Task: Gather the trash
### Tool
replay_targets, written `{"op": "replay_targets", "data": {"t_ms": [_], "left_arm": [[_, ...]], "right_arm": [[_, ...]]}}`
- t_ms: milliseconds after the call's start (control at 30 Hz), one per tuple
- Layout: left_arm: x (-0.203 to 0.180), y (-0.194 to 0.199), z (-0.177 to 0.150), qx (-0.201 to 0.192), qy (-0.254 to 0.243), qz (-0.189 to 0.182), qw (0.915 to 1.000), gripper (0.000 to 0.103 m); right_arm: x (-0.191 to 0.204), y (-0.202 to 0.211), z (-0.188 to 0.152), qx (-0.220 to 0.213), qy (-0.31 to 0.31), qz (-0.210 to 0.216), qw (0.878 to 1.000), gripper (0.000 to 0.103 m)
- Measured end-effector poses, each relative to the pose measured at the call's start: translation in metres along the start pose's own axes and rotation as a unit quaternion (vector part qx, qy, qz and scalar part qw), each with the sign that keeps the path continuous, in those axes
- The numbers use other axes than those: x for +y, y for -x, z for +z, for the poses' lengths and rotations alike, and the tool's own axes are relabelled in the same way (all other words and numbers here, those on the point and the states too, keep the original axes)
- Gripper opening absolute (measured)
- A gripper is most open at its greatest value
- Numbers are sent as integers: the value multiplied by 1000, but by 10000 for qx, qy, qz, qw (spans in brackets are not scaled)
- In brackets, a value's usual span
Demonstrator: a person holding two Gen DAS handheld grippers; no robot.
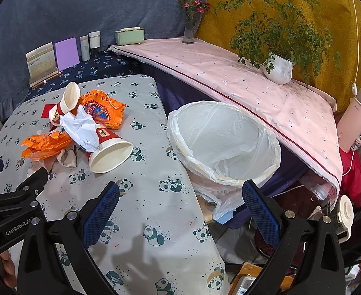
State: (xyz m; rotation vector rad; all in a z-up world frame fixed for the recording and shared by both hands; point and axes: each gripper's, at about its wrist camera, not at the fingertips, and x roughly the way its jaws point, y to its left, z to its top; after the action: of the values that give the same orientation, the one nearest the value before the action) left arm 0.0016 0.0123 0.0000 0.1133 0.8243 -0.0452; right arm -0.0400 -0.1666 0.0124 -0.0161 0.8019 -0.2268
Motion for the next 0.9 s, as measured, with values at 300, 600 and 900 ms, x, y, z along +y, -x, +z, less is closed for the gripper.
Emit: {"op": "replay_targets", "data": {"t_ms": [300, 600, 900], "left_arm": [[-4, 1, 1, -44, -23, 1, 10000, 96], [-8, 2, 2, -80, -66, 0, 9999, 96], [-11, 6, 5, -133, -102, -12, 9999, 96]], "right_arm": [[-1, -1, -1, 2, -19, -8, 10000, 96], [-5, -1, 0, -12, -61, -27, 10000, 96], [-7, 1, 1, -48, -87, -39, 9999, 96]]}}
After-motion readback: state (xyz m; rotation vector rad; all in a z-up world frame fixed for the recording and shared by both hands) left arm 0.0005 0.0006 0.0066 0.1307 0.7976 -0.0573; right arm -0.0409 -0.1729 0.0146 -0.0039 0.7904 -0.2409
